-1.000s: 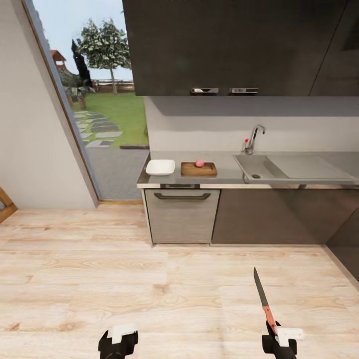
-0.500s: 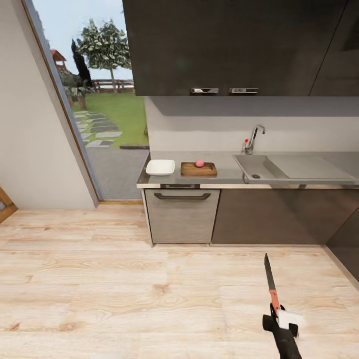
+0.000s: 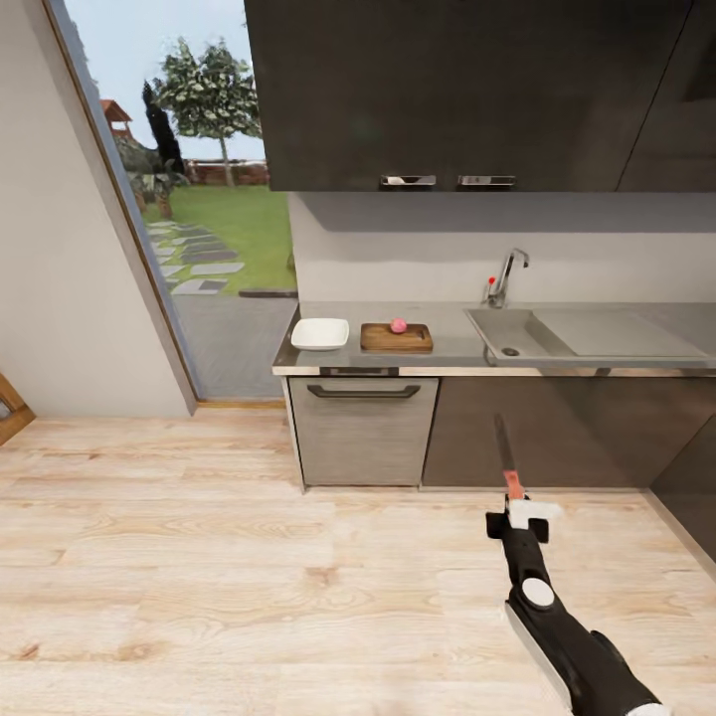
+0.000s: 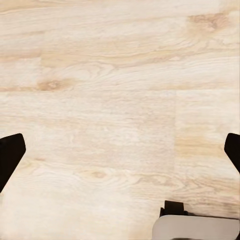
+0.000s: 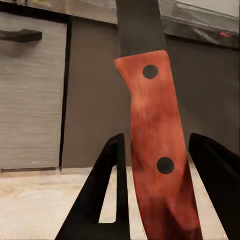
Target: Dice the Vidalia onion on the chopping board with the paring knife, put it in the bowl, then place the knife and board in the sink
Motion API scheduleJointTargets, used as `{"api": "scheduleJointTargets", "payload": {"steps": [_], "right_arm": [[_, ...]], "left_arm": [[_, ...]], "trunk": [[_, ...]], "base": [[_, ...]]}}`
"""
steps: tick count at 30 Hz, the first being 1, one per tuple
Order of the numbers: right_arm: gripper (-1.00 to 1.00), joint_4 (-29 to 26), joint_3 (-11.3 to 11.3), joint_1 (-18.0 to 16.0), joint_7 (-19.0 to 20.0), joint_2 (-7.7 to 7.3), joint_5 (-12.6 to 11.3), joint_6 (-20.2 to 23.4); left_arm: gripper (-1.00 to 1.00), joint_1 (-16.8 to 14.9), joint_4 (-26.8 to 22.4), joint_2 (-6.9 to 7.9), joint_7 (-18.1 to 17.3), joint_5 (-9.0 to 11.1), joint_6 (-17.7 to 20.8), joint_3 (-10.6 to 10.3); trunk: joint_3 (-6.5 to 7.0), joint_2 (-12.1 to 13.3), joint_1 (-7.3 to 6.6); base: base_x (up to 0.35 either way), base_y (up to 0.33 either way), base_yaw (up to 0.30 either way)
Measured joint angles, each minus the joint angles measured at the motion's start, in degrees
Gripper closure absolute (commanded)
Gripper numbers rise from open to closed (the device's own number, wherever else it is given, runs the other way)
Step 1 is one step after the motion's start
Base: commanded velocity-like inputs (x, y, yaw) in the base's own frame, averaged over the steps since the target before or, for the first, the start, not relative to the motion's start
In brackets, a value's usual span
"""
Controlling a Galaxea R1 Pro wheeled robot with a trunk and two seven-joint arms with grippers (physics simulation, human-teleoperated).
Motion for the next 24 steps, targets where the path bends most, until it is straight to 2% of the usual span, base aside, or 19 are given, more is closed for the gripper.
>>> {"api": "scheduleJointTargets", "payload": {"steps": [4,5,7,9,11,13,15,19,21,22,24], "right_arm": [[1.00,-12.39,-0.61,0.00,-0.89,-0.05,0.75,10.01],[1.00,-14.28,-0.81,0.01,-1.11,-0.06,0.87,11.23],[1.00,-19.40,-1.49,0.01,-1.99,-0.06,2.37,14.87],[1.00,-25.03,-2.14,0.01,-3.30,-0.03,5.62,19.32],[1.00,-27.95,-2.36,-0.04,-3.96,0.04,8.06,22.01],[1.00,-29.97,-2.51,-0.22,-4.39,0.12,10.42,24.68],[1.00,-30.68,-2.63,-0.55,-4.55,0.15,11.33,26.04],[1.00,-31.35,-2.73,-5.80,-4.77,0.10,16.45,30.35],[1.00,-31.33,-2.74,-8.31,-4.62,0.16,20.81,32.79],[1.00,-31.31,-2.74,-8.97,-4.59,0.18,21.82,33.24],[1.00,-31.10,-2.69,-11.17,-4.46,0.41,25.63,34.28]], "left_arm": [[-1.00,0.00,0.19,0.00,-0.02,0.03,-0.01,0.00],[-1.00,0.00,0.20,0.00,-0.03,0.02,-0.01,0.02],[-1.00,0.00,0.26,0.00,-0.03,0.04,-0.01,0.05],[-1.00,0.00,0.45,0.00,-0.03,0.03,-0.01,0.04],[-1.00,0.00,0.56,0.00,-0.02,0.06,-0.01,0.05],[-1.00,0.00,0.63,0.00,-0.04,0.07,-0.01,0.07],[-1.00,0.00,0.65,0.00,-0.03,0.07,-0.01,0.05],[-1.00,0.00,1.02,0.00,-0.05,0.05,0.00,0.00],[-1.00,0.00,1.08,0.00,-0.05,0.01,-0.01,0.01],[-1.00,0.00,1.09,0.00,-0.05,0.01,-0.01,0.01],[-1.00,0.00,1.16,0.00,-0.05,-0.01,0.03,-0.01]], "trunk": [[0.00,0.00,-0.01],[-0.01,0.00,-0.01],[-0.01,0.00,-0.01],[0.00,0.00,-0.01],[-0.01,0.00,-0.01],[-0.01,0.00,0.00],[-0.01,0.00,0.00],[-0.01,0.00,0.00],[-0.01,0.00,0.00],[-0.01,0.00,0.00],[-0.01,0.00,0.00]], "base": [[0.000,0.000,0.000],[0.000,0.000,0.000],[0.000,0.000,0.000],[0.000,0.000,0.000],[0.000,0.000,0.000],[0.000,0.000,0.000],[0.000,0.000,0.000],[0.000,0.000,0.000],[0.000,0.000,0.000],[0.000,0.000,0.000],[0.000,0.000,0.000]]}}
